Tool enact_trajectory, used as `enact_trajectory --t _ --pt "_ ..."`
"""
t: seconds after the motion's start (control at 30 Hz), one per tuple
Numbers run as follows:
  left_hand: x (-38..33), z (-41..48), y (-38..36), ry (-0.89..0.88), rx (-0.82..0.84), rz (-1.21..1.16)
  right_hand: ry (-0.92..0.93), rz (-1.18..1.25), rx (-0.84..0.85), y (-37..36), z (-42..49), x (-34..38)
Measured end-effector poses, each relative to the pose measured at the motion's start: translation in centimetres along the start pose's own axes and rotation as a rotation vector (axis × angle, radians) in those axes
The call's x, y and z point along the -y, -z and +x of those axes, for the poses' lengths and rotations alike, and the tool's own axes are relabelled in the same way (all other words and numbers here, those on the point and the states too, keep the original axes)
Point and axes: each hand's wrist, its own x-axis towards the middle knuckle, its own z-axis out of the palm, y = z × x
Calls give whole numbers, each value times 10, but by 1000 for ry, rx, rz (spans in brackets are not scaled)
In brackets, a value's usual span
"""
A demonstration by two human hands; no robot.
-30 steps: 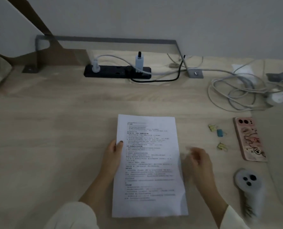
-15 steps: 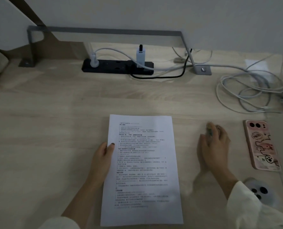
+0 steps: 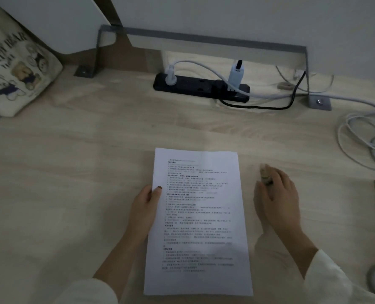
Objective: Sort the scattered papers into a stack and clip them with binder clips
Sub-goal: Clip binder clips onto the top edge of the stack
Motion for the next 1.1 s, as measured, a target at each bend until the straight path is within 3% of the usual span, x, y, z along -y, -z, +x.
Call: enact_trajectory --t 0.17,0.43,0.67,0.9,1.0,1.1 --pt "1 3 6 31 28 -24 -243 -131 -82 7 15 11" --pt "3 10 9 13 71 4 -218 -149 -83 -1 22 14" --pt "2 12 9 -9 81 60 -354 -99 -94 3 34 25" --pt "-3 21 11 -16 108 26 -244 -198 -27 0 41 22" --pt "-6 23 12 -13 129 43 -191 -55 -106 6 40 35" --pt "-9 25 14 -59 110 74 -226 240 -25 11 34 65"
